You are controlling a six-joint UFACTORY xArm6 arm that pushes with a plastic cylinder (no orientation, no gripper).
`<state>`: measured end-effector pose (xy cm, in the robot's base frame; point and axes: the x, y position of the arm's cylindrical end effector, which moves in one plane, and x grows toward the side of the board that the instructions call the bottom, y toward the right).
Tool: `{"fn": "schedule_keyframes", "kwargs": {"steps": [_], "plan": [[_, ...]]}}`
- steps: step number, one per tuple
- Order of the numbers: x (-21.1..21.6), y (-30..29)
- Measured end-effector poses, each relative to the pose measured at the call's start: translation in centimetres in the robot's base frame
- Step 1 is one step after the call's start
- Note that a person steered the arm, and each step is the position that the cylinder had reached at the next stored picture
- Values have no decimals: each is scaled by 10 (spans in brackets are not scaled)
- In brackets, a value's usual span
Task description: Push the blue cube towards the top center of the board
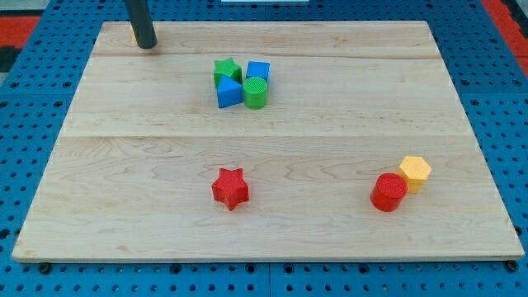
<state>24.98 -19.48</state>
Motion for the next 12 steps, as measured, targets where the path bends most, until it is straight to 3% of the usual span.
{"fn": "schedule_keyframes", "kwargs": {"steps": [2,5,7,9,10,12], "plan": [[0,3],[11,113],[62,121],[97,181],[85,231],[31,277]]}}
